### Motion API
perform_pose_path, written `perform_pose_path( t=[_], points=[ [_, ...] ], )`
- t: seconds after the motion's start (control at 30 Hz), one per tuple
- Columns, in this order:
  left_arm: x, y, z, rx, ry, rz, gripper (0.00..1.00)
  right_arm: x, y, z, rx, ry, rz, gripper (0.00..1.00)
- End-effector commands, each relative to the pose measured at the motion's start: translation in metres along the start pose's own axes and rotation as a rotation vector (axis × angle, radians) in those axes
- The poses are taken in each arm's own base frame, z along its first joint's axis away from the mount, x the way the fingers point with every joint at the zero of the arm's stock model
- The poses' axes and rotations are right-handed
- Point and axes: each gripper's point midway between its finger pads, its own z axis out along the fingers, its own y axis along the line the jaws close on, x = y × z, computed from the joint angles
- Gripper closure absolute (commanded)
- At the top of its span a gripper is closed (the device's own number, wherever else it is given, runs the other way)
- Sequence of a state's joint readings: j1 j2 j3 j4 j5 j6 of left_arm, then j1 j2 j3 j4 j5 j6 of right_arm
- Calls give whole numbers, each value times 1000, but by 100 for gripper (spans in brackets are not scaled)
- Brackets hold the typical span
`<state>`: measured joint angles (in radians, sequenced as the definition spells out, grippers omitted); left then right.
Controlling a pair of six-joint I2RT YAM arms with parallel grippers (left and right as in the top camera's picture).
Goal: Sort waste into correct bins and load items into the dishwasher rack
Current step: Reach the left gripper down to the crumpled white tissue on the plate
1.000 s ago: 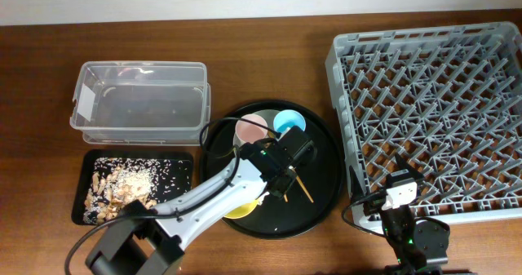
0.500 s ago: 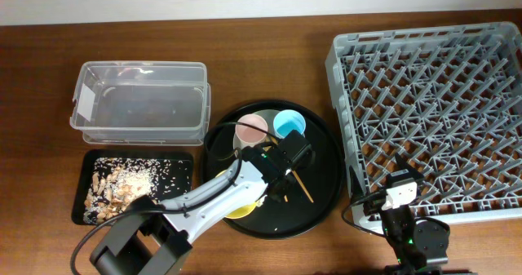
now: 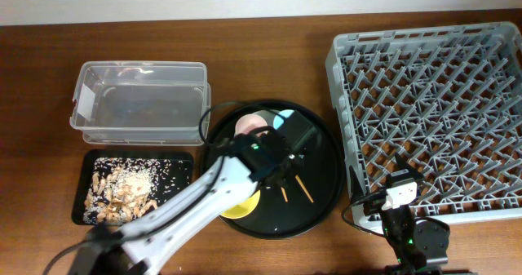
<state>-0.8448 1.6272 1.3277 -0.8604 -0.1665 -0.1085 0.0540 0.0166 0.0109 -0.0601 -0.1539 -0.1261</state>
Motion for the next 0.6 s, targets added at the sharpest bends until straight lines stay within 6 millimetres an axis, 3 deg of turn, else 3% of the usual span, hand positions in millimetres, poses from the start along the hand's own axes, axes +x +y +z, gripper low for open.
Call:
perform_pose_path(
  t=[0.0,0.17,0.3,0.4,0.5,0.57],
  points=[
    [-17,19,-36,-44,-106,-28,100,3,0,0,1,6,12,1],
    [-16,24,-35,-23,-101,-53,99,3,0,0,1,6,12,1],
    [-10,-4,-29,136,-77,-45,97,3,0,0,1,6,12,1],
    [1,-13,-7,172,-41,-74,97,3,0,0,1,6,12,1],
    [15,-15,36,151,7,-78,97,3,0,0,1,6,12,1],
    [17,-17,49,147,22,-76,97,3,0,0,1,6,12,1]
  ],
)
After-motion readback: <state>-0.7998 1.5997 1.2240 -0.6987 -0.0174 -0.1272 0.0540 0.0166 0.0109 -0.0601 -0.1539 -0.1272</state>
